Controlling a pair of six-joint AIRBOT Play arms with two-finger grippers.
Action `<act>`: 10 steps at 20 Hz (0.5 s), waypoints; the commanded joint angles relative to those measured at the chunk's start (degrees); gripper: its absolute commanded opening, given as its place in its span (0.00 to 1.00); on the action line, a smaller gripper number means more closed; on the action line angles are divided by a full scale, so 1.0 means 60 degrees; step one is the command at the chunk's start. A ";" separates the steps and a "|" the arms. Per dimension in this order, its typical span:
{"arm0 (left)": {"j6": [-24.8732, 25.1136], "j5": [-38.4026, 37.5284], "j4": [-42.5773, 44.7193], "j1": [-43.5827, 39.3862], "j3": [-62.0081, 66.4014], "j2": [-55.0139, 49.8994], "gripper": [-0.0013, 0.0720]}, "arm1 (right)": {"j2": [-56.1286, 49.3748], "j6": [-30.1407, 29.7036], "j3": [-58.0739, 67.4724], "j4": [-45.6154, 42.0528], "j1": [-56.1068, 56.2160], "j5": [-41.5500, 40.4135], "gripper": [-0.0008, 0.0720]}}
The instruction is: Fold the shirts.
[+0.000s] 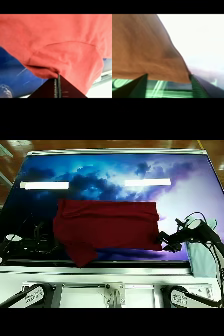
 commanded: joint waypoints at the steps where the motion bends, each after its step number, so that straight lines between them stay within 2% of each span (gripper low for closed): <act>1: 0.0058 -0.0098 -0.0004 0.0033 0.0076 0.0302 0.07 | -0.0444 0.0273 -0.0066 -0.0069 0.0561 -0.0780 0.59; 3: 0.0058 -0.0095 -0.0004 0.0033 0.0357 0.0302 0.07 | -0.0437 0.0270 -0.0015 0.0018 0.0597 -0.0896 0.18; 4: 0.0058 -0.0102 -0.0004 0.0033 0.0627 0.0302 0.07 | -0.0401 0.0229 0.0106 0.0113 0.0597 -0.0892 0.10; 7: 0.0058 -0.0098 -0.0004 0.0029 0.2007 0.0302 0.07 | 0.0004 -0.1166 0.0940 0.1428 0.0597 -0.0918 0.10; 10: -0.0233 -0.0047 -0.0004 -0.0178 0.3559 -0.0058 0.07 | -0.0018 -0.0874 0.2204 0.1698 0.0841 -0.1563 0.10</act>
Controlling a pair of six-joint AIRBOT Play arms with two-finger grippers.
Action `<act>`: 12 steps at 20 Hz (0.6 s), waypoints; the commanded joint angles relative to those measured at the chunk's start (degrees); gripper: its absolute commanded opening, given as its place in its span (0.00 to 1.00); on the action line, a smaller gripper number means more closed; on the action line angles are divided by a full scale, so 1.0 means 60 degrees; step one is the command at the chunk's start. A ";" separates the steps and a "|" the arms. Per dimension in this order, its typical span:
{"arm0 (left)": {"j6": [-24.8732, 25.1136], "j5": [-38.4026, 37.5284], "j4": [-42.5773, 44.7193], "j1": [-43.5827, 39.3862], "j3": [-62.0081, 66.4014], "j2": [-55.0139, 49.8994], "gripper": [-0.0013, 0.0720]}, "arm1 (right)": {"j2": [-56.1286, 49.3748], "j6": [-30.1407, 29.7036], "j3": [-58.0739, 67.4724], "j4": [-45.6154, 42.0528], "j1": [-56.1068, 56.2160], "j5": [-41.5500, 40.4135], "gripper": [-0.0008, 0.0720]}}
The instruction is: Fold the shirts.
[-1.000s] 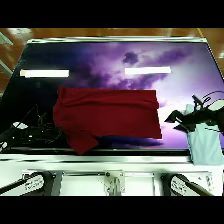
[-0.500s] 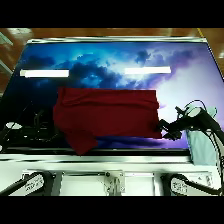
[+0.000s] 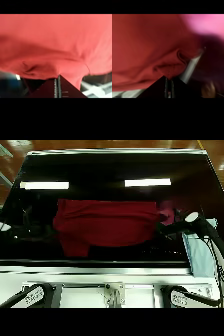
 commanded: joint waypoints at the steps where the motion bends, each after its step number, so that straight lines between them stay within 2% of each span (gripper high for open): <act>1: -0.0346 0.0051 -0.0007 -0.0284 0.1767 -0.0608 0.07 | -0.0080 0.0186 0.1344 0.0197 0.0379 -0.1086 0.10; 5: -0.0900 0.0015 -0.0011 -0.0823 0.4291 -0.2830 0.07 | -0.1239 0.0980 0.2962 -0.0699 0.0852 -0.2153 0.10; 9: -0.1942 -0.0018 -0.0007 -0.0841 0.7016 -0.5005 0.07 | -0.2630 0.1140 0.4379 -0.0681 0.0903 -0.2834 0.10; 12: -0.2652 -0.0113 -0.0007 -0.0914 0.7949 -0.6400 0.07 | -0.3493 0.1341 0.4805 -0.0583 0.1115 -0.3155 0.10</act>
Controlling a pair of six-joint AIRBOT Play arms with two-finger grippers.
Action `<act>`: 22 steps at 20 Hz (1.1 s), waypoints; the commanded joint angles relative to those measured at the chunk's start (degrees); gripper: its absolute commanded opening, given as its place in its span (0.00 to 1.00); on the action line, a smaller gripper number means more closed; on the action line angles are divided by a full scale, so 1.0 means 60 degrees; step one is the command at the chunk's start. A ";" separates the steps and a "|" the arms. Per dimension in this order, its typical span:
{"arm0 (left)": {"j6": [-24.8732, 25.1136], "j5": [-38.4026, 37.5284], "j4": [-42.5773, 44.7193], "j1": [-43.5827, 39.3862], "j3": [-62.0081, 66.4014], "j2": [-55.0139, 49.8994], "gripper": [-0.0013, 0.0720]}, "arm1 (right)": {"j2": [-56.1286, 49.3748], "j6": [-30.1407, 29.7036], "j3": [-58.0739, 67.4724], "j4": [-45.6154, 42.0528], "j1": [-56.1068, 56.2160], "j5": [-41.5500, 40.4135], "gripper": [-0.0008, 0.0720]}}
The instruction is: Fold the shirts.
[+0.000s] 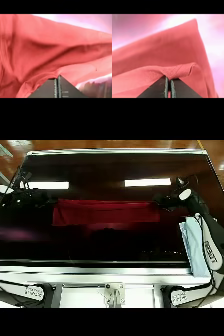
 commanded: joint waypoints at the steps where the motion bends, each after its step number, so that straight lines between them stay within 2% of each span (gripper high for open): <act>1: -0.1035 -0.0087 0.0018 -0.0069 0.1209 -0.1617 0.07 | -0.1042 0.0226 0.0583 -0.0040 0.0259 -0.0554 0.10; 3: -0.1519 -0.0197 0.0015 -0.0069 0.1209 -0.2076 0.11 | -0.1443 0.0295 0.0583 -0.0066 0.0306 -0.0452 0.10; 4: -0.1552 -0.0324 0.0018 -0.0076 0.1213 -0.2193 0.32 | -0.1555 0.0324 0.0583 -0.0087 0.0306 -0.0379 0.11; 5: -0.1541 -0.0433 0.0022 -0.0069 0.1220 -0.2204 0.57 | -0.1574 0.0313 0.0583 -0.0160 0.0284 -0.0379 0.25; 6: -0.1545 -0.0554 0.0018 -0.0018 0.1308 -0.2189 0.73 | -0.1475 0.0193 0.0583 -0.0208 0.0208 -0.0393 0.67; 7: -0.1545 -0.0827 0.0018 0.0069 0.1501 -0.2186 0.74 | -0.1322 -0.0080 0.0583 -0.0266 0.0102 -0.0368 0.84; 9: -0.1548 -0.1574 0.0015 0.0270 0.2033 -0.2182 0.74 | -0.0922 -0.0091 0.0583 -0.0834 -0.0200 -0.0204 0.84; 12: -0.1504 -0.2798 0.0015 0.0310 0.2565 -0.2029 0.74 | -0.0965 0.0532 0.0583 -0.1319 -0.0758 0.0583 0.85; 13: -0.1461 -0.2871 0.0018 0.0244 0.2554 -0.1876 0.74 | -0.1111 0.0688 0.0583 -0.0914 -0.0907 0.0659 0.92; 14: -0.1337 -0.2856 0.0015 0.0168 0.2554 -0.1738 0.74 | -0.1282 0.0586 0.0583 -0.0117 -0.1013 0.0652 0.95; 16: -0.1253 -0.2790 -0.0018 -0.0047 0.2554 -0.1541 0.74 | -0.1650 -0.0062 0.0583 0.1137 -0.1005 0.0608 0.95; 20: -0.1162 -0.2787 -0.0597 -0.0543 0.2554 -0.1472 0.74 | -0.2310 -0.0874 0.0583 0.2994 -0.0882 0.1373 0.94; 21: -0.1009 -0.2754 -0.0860 -0.0678 0.2554 -0.1472 0.73 | -0.2371 -0.1005 0.0583 0.3169 -0.0885 0.1628 0.83; 22: -0.1002 -0.2725 -0.1056 -0.0805 0.2554 -0.1472 0.63 | -0.2331 -0.1330 0.0586 0.3213 -0.0885 0.1818 0.55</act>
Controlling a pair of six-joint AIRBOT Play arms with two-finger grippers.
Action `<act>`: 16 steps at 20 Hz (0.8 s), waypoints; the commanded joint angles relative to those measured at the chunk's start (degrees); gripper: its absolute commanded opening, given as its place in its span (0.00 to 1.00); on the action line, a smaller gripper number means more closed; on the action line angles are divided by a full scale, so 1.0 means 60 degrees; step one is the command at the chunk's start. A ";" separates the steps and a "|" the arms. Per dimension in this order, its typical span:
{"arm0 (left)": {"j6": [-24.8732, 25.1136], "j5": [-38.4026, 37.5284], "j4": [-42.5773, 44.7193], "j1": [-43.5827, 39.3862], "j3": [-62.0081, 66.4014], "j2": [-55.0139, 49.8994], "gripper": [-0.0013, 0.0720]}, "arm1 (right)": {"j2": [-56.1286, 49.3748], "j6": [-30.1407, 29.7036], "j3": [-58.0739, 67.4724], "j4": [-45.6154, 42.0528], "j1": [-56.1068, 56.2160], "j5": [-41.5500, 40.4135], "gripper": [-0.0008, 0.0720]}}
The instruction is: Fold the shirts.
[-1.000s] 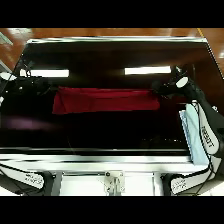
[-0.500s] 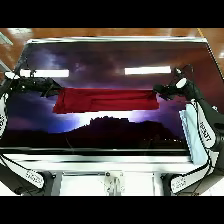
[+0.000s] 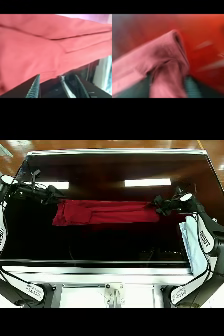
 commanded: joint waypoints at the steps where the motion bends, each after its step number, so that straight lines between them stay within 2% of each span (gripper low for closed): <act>1: 0.0182 0.0044 -0.0659 -0.0474 0.0022 0.0044 0.54 | -0.0084 -0.1049 0.0015 0.0973 -0.0007 0.0871 0.24; 2: 0.0182 0.0080 -0.0670 -0.0623 0.0022 0.0044 0.44 | 0.0113 -0.1341 0.0047 0.0987 -0.0044 0.1064 0.11; 3: 0.0186 0.0138 -0.0670 -0.0798 0.0022 0.0033 0.27 | 0.0393 -0.1585 0.0091 0.1024 -0.0084 0.1264 0.10; 5: 0.0229 0.0423 -0.0670 -0.1271 0.0018 0.0000 0.08 | 0.1344 -0.1916 0.0098 0.1020 -0.0146 0.1552 0.10; 7: 0.0652 0.0907 -0.0667 -0.1945 0.0018 -0.0025 0.07 | 0.2481 -0.1942 0.0098 0.1016 -0.0146 0.1759 0.10; 9: 0.0685 0.1341 -0.0667 -0.2714 0.0011 -0.0066 0.07 | 0.3639 -0.1851 0.0098 0.0991 -0.0146 0.2036 0.10; 14: 0.0630 0.2645 -0.0670 -0.4841 -0.0022 -0.0397 0.07 | 0.5938 -0.0696 0.0098 0.0539 -0.0146 0.2841 0.10; 16: 0.0331 0.3191 -0.0674 -0.5603 -0.0022 -0.0623 0.07 | 0.6677 -0.0255 0.0098 0.0550 -0.0146 0.3053 0.10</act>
